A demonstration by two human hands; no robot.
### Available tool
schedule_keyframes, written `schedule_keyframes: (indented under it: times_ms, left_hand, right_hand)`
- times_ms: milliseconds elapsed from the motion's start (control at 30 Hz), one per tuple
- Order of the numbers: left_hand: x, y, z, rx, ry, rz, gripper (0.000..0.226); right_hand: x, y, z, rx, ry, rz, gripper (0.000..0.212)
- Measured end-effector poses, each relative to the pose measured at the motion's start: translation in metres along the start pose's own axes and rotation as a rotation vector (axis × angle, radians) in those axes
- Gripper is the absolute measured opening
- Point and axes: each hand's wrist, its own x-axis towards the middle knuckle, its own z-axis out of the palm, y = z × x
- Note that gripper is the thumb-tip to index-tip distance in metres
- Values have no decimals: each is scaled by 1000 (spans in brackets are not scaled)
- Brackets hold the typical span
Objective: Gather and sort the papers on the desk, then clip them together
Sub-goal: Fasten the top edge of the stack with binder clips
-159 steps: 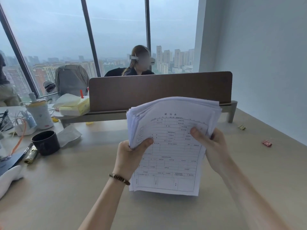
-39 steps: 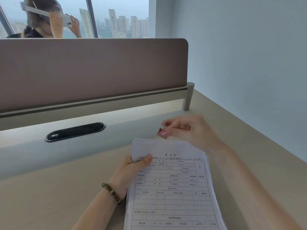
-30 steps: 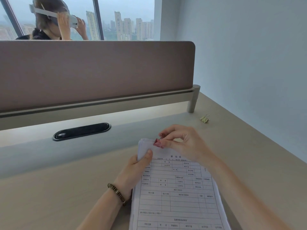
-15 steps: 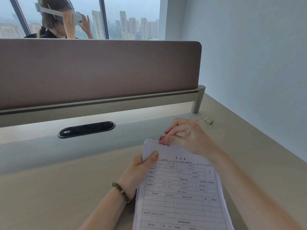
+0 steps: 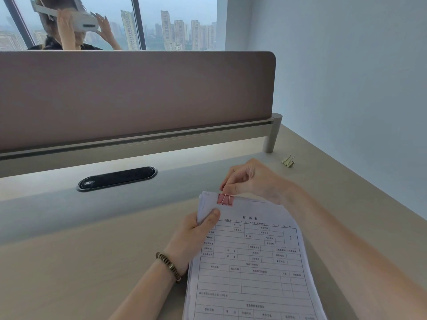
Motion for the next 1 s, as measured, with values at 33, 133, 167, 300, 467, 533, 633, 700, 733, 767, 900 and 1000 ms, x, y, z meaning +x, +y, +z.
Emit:
schedule_keyframes:
  times_ms: [33,133,167,300,467,533,633,700,733,767,900,1000]
  left_hand:
    - [0,0,0,9,2,2,28]
    - [0,-1,0,26,7,10,27]
    - [0,-1,0,31,11,14,27]
    - [1,-1,1,44,24,13,25]
    - [1,-1,1,97,49,25,25]
    - [1,0,1,98,53,14,26]
    - [1,1,1,48,54,-12,26]
    - [0,2,0,23,39,-20,26]
    - [0,3,-1,24,23,-22,26]
    - [-1,4,-2,37,8,-25,26]
    - [-3,4,-3,60,-11,-55,23]
    - [-3,5,-3,57,-14,-85,22]
  right_hand:
    - [0,0,0,-10,-3,-3,5]
    - [1,2,2,-18,8,-12,7]
    - [0,3,3,-21,14,-14,7]
    - [0,4,4,-21,25,-18,7]
    - [-1,8,9,-8,39,6,5]
    - [-2,10,11,2,42,41,6]
    - [-1,11,14,-7,67,84,13]
    - [-2,10,14,-10,57,106,12]
    - [-4,9,11,-14,50,115,13]
    - [-6,7,7,-17,53,121,14]
    - [-14,11,-17,27,181,173,26]
    - [-18,29,-37,-90,331,240,19]
